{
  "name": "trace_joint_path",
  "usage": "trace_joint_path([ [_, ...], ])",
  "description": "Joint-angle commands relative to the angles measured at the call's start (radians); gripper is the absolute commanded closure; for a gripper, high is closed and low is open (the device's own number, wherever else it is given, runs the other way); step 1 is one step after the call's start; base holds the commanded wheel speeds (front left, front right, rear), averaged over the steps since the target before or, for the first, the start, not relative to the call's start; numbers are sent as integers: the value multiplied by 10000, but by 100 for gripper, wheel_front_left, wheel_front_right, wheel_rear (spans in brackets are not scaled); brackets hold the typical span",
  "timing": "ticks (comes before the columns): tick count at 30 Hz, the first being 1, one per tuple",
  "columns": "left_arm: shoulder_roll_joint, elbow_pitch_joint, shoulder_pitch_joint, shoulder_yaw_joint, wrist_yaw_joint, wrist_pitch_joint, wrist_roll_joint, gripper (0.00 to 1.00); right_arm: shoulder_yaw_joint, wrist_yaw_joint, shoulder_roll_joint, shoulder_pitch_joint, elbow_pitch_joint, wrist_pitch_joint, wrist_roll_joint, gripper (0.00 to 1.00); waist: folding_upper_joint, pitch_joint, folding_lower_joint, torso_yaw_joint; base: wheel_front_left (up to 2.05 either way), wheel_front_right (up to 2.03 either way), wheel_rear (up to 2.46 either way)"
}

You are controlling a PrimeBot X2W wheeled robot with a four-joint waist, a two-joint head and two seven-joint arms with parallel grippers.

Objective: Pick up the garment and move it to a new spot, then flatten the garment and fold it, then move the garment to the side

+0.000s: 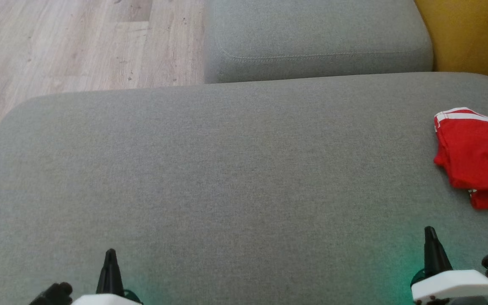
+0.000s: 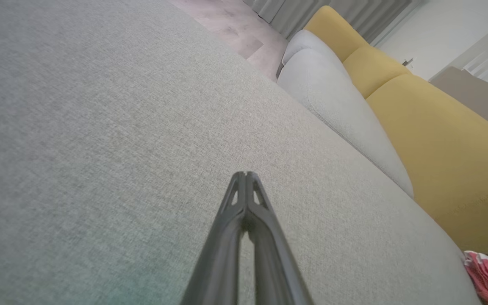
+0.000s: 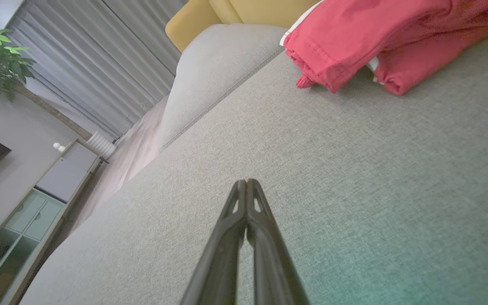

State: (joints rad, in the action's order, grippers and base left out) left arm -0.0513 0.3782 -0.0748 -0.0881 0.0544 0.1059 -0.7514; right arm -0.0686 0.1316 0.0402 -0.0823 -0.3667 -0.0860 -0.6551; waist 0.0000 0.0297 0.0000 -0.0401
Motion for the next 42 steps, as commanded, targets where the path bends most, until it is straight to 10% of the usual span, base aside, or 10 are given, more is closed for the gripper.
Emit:
trace_joint_path([
  [1,-4,-392,576,309,86,-37,-314,100,32,-4,40,524,372,65,-369,100,0,-8,0,9,0,0,0],
  [42,4,-891,1245,1225,447,-1189,-4717,100,-228,-7,73,1259,824,1094,-5257,100,0,-178,0,218,0,0,0],
])
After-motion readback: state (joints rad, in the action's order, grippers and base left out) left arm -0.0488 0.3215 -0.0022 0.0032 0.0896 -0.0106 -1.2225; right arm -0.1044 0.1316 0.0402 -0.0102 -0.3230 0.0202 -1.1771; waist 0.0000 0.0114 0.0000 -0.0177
